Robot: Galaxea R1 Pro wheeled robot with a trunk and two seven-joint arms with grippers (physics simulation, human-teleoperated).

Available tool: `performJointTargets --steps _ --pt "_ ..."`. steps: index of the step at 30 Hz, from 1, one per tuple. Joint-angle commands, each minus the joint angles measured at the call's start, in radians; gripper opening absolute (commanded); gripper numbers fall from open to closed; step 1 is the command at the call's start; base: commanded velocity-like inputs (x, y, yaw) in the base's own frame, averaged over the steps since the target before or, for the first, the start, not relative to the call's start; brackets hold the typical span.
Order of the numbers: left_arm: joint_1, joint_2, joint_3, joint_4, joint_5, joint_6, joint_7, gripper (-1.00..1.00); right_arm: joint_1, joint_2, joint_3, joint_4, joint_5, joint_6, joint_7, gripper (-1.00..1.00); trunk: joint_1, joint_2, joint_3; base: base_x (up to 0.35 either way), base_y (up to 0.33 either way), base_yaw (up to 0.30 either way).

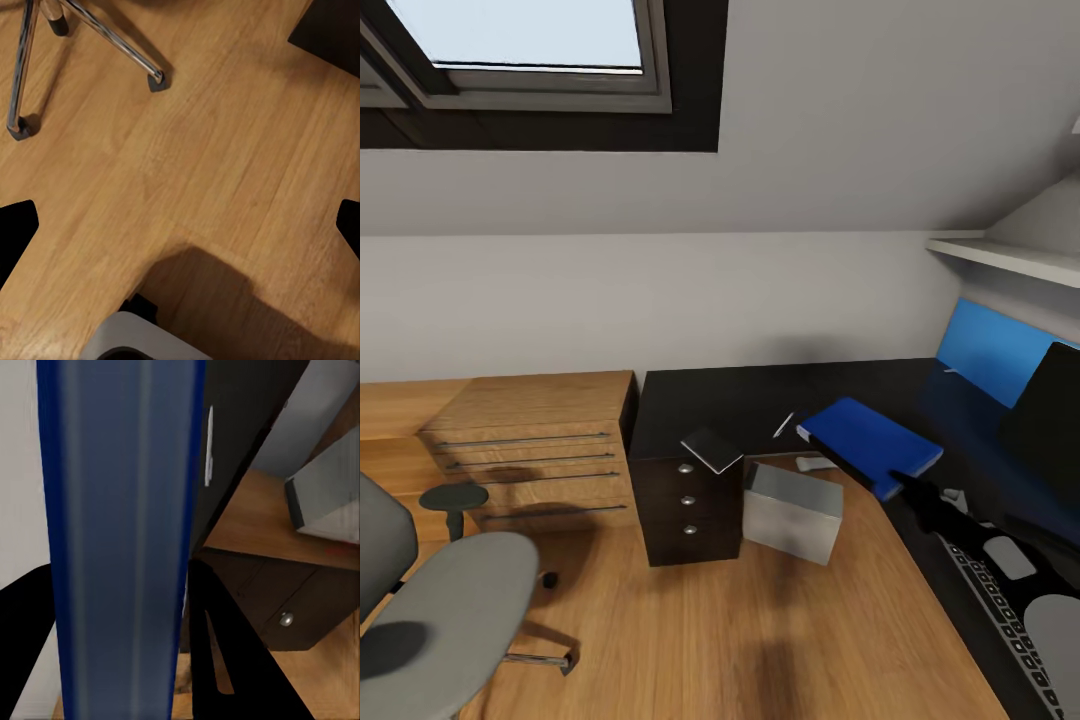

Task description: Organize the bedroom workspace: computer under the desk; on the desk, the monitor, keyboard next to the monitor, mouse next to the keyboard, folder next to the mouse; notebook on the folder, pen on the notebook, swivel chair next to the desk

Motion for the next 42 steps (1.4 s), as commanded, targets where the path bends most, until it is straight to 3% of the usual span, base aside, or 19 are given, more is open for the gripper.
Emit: performJointTargets --steps 1,7,10,16,21,27,32,42 --pt "-0.001 0.0 -0.003 0.0 0.01 -0.003 -0.002 1.0 -0.001 0.001 -0.01 0.0 -0.004 0.003 -0.009 -1.0 0.001 -0.002 -0.002 0.0 0.0 0.0" --pt "-0.001 0.0 -0.003 0.001 0.01 -0.003 -0.002 1.0 -0.001 0.01 -0.045 0.001 -0.011 -0.027 -0.04 -1.0 0.001 -0.002 -0.002 0.0 0.0 0.0" --pt "-0.001 -0.001 -0.003 0.001 0.01 -0.003 -0.003 1.0 -0.001 0.039 -0.086 -0.002 -0.056 -0.042 -0.075 -1.0 0.001 -0.002 -0.002 0.0 0.0 0.0" --pt "-0.001 -0.001 -0.003 0.007 0.01 -0.003 -0.003 1.0 -0.001 0.045 -0.127 -0.004 -0.071 -0.053 -0.137 -1.0 0.001 -0.002 -0.002 0.0 0.0 0.0" --pt "-0.001 -0.001 -0.003 0.014 0.01 -0.003 -0.003 1.0 -0.001 0.044 -0.15 -0.004 -0.073 -0.049 -0.15 -1.0 0.001 -0.002 -0.002 0.0 0.0 0.0" --pt "-0.001 0.001 -0.003 0.014 0.01 -0.003 -0.003 1.0 -0.001 0.038 -0.154 -0.003 -0.096 -0.02 -0.098 -1.0 0.001 -0.002 -0.002 0.0 0.0 0.0" --pt "-0.001 0.001 -0.003 0.015 0.01 -0.004 -0.003 1.0 -0.001 0.032 -0.153 0.007 -0.103 0.014 0.026 -1.0 0.001 -0.002 -0.002 0.0 0.0 0.0" --pt "-0.001 0.001 -0.003 0.014 0.01 -0.003 -0.003 1.0 -0.001 0.032 -0.154 0.036 -0.109 0.017 0.04 -1.0 0.001 -0.002 -0.002 0.0 0.0 0.0"
